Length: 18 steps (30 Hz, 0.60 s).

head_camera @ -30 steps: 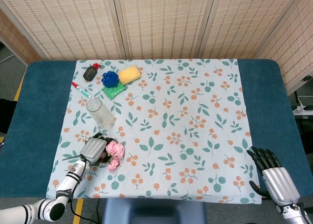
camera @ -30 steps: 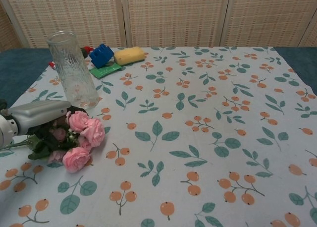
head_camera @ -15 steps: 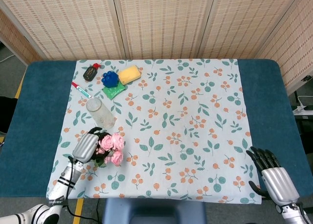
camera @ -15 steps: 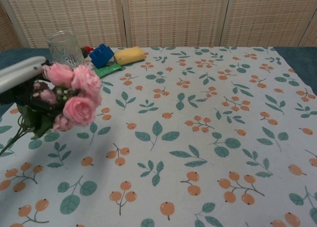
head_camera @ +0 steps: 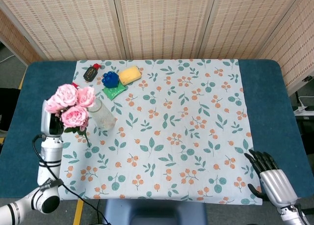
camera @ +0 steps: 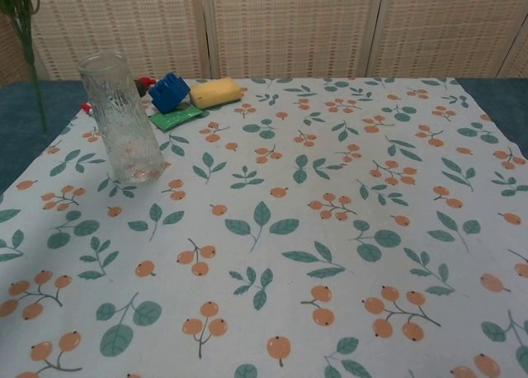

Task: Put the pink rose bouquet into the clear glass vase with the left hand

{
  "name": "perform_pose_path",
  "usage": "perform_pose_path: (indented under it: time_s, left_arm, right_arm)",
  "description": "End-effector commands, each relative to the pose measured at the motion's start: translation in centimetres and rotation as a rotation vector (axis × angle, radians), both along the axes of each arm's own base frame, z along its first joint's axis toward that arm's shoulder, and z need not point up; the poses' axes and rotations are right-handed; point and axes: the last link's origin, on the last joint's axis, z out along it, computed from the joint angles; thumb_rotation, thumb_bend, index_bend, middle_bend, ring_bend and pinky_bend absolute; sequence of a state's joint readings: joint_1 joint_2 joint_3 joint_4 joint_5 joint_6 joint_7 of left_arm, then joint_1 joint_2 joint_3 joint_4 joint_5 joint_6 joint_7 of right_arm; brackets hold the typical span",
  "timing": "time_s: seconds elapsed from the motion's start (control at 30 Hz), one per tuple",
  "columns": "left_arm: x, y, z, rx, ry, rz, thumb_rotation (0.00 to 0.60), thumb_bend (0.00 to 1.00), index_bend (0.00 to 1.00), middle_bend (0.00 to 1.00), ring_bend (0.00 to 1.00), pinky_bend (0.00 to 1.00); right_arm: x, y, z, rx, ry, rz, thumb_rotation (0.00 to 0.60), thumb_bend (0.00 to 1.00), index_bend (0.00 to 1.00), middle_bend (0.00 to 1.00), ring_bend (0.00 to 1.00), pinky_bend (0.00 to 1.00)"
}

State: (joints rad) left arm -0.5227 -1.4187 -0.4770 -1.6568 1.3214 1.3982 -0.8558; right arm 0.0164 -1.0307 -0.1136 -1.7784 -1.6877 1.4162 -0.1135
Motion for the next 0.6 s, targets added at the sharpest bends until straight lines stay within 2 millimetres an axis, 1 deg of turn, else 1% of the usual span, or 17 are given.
perform_pose_path:
  time_s: [0.03,0.2,0.37,0.47,0.6]
  left_arm:
    - [3.5,4.6,4.2,0.152,-0.014,0.038,0.600,0.48,0.52,0.69,0.52,0.28]
    - [5.5,7.4,4.4,0.197,-0.007,0.037,0.600,0.49,0.52,0.68,0.52,0.27]
    - [7.2,9.7,3.5,0.201,0.022,0.045,0.600,0.49,0.52,0.68,0.51,0.27]
    - [7.3,10.5,2.4,0.205,0.066,0.056,0.600,0.49,0.52,0.68,0.51,0.27]
    - [6.2,11.0,0.7,0.199,0.107,0.077,0.600,0.49,0.52,0.68,0.51,0.26]
  right_arm:
    - [0.0,0.0,0.0,0.002,0.002,-0.001,0.600,0.21,0.00,0.00,0.00,0.00]
    - [-0.1,-0.1,0.0,-0.003,0.007,-0.009,0.600,0.21,0.00,0.00,0.00,0.00]
    - [-0.3,-0.4,0.1,-0.008,0.012,-0.023,0.600,0.21,0.00,0.00,0.00,0.00]
    - [-0.4,-0.6,0.1,-0.015,0.013,-0.030,0.600,0.21,0.00,0.00,0.00,0.00]
    - [-0.6,-0.7,0.3,-0.022,0.012,-0.038,0.600,0.21,0.00,0.00,0.00,0.00]
